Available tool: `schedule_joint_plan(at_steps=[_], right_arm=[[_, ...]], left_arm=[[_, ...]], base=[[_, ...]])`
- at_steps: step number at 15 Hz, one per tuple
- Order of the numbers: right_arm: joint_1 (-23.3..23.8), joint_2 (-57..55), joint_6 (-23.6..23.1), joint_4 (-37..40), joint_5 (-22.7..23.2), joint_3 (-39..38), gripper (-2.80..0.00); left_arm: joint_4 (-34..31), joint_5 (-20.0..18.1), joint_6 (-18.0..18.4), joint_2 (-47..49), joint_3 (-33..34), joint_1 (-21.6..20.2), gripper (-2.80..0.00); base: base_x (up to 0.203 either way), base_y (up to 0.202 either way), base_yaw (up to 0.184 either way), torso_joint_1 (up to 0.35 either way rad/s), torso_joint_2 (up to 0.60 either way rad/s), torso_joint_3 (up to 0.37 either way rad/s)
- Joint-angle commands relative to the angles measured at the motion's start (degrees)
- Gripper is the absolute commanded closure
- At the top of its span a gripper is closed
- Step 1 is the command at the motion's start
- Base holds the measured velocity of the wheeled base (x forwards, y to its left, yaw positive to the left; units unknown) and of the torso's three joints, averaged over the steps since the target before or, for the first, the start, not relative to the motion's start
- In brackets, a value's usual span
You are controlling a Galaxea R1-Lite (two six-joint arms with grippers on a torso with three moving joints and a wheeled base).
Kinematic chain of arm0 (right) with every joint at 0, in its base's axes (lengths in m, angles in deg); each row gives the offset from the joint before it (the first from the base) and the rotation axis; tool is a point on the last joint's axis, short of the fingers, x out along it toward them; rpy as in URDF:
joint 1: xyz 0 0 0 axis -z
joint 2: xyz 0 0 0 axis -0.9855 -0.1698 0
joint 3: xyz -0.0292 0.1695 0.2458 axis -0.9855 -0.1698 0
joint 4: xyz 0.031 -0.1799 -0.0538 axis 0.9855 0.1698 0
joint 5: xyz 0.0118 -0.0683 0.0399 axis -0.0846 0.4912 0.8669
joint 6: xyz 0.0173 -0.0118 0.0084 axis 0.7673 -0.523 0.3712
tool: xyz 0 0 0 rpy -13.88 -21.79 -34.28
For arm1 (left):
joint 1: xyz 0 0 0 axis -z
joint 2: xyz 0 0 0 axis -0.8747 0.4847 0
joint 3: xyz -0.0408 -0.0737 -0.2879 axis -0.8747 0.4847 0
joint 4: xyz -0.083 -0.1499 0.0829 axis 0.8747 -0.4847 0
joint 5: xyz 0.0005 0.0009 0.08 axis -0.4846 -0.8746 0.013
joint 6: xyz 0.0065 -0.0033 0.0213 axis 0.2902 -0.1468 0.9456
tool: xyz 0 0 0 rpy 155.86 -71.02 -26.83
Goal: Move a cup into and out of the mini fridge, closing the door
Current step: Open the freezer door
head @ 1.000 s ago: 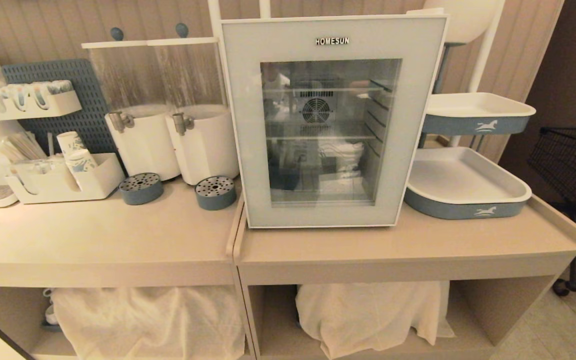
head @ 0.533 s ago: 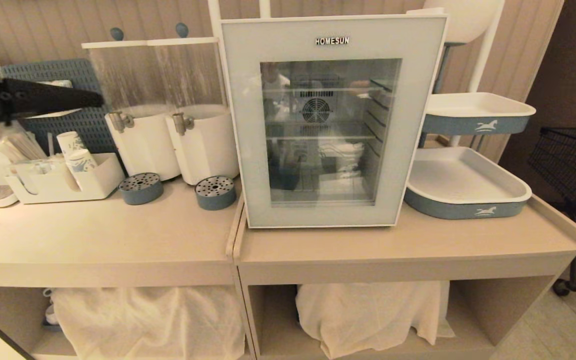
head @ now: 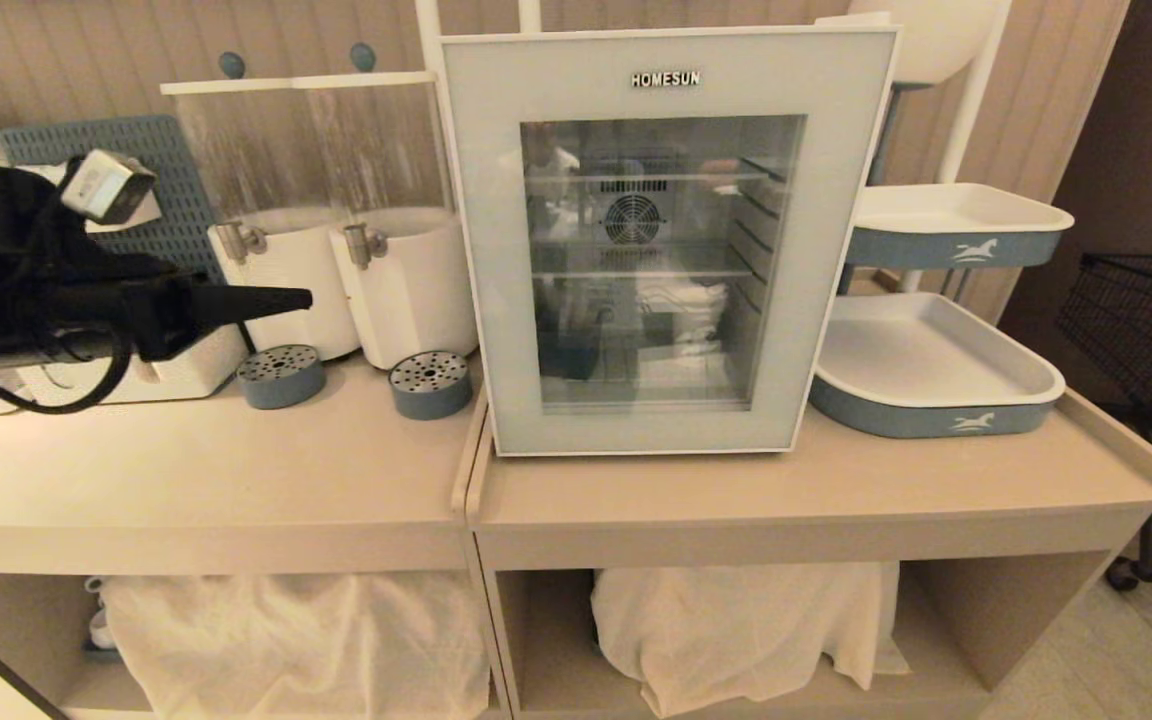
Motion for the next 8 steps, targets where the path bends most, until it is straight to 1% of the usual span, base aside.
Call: schedule_joint_plan(at_steps=[1,2,4,6,7,8], right_arm=[[-0.01,-0.08,-0.01,-0.06,0.00,-0.01,0.00],[-0.01,-0.08,-0.01,-0.06,0.00,-0.01,0.00],[-0.01,-0.08,0.08,-0.06,0.00,-0.01,0.00],[-0.01,-0.08,0.08,-0.06,0.00,-0.01,0.00],[-0.01,-0.08,0.17,-0.15,0.00,-0.01,0.00],[-0.01,-0.08,0.17,-0.15,0.00,-0.09,0.00]], left_arm=[[0.13,0.80,1.92,7.32,-2.38,2.37,-2.80],[0.20,2.24,3.29,8.74,-3.80,3.94,-2.80],[0.49,3.42,4.95,10.43,-3.73,7.63,-2.80],[1.20,3.92,9.12,13.04,-4.30,9.97,-2.80],[1.30,5.27,10.13,13.70,-4.95,10.43,-2.80],[1.40,9.37,11.42,15.56,-6.21,11.12,-2.80]], base=[[0.000,0.000,0.000,0.000,0.00,0.000],[0.000,0.000,0.000,0.000,0.00,0.000],[0.000,0.000,0.000,0.000,0.00,0.000],[0.000,0.000,0.000,0.000,0.00,0.000],[0.000,0.000,0.000,0.000,0.00,0.000],[0.000,0.000,0.000,0.000,0.00,0.000]])
